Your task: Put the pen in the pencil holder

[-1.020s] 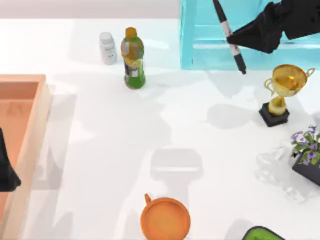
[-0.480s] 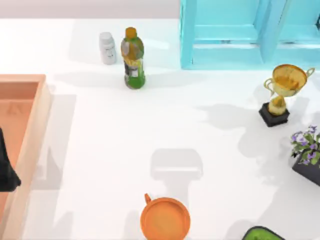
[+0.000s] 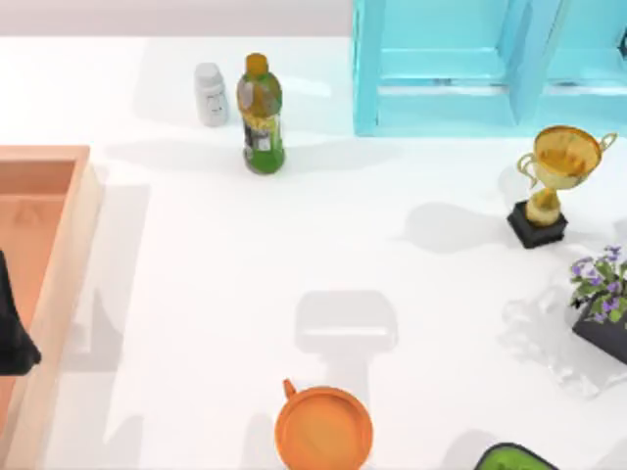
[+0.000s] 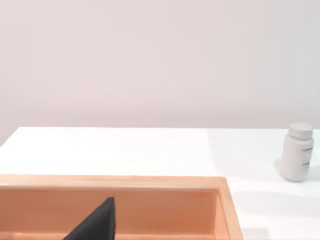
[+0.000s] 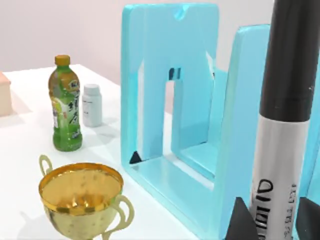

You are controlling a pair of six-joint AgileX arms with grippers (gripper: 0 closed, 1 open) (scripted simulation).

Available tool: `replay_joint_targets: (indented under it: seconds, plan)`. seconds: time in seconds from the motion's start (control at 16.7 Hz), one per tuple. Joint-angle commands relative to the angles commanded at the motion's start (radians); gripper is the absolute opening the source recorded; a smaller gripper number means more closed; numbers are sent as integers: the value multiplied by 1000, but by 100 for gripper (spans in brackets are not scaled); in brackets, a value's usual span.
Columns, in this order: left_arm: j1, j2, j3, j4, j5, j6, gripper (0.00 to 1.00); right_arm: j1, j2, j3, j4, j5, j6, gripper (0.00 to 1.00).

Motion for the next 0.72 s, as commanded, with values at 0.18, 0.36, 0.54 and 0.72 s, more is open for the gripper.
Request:
replay_joint_targets:
  seconds: [0.18,0.36,0.54,0.72]
  plan:
    - [0,0,0,0,0,0,100,8,34,-3,67,71,3,0]
    - [0,0,0,0,0,0,100,10,27,6,11,49,-27,0]
    - [0,0,0,0,0,0,100,12,15,18,-68,20,-69,0]
    - [0,0,0,0,0,0,100,12,8,22,-101,9,-87,0]
